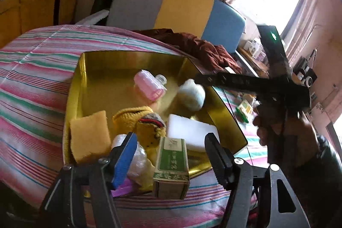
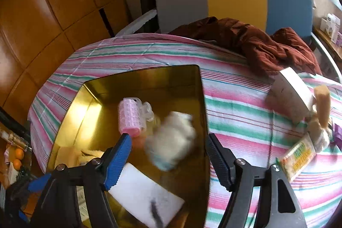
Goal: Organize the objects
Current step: 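Carry the oil box and sock to the gold tray and release both, then move both tools back toward the remaining items beside the tray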
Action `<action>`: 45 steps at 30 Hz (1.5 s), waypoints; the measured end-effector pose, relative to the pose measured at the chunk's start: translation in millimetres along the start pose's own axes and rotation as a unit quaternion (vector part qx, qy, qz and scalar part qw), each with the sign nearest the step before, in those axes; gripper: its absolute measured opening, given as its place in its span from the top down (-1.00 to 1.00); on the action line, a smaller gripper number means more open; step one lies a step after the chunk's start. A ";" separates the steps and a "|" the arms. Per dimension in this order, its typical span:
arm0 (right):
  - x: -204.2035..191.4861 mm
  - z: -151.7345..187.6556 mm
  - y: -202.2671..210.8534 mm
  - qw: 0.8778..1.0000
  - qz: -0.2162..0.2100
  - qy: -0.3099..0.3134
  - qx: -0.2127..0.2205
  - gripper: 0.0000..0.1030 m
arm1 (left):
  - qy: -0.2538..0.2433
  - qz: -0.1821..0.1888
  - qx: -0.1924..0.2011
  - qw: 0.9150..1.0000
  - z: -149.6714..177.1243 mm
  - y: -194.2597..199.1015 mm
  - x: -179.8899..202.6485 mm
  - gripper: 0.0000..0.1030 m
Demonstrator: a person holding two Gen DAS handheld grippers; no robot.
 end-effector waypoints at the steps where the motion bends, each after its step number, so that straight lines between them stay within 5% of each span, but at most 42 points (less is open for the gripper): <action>1: 1.1 2.2 2.0 1.000 0.004 -0.001 0.001 -0.41 | 0.002 -0.003 0.001 1.000 -0.6 1.0 -1.4 -0.34; 26: -14.7 45.5 40.2 0.999 0.031 0.036 0.028 -0.43 | -0.048 -0.134 0.057 0.988 -13.5 32.1 -0.5 -0.71; 45: 37.5 43.9 57.3 0.997 0.074 0.004 0.023 -0.44 | -0.090 -0.141 0.061 0.984 -14.5 34.6 21.4 -0.77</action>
Point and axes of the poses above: each gripper's, at about its wrist camera, not at the fingertips, and y roughly against the way its jaws point, x to its right, z to its underside, the point moved 4 cm from there along -y, roughly the way its jaws point, and after that the axes turned 3 degrees about -y, right-handed, at the moved point
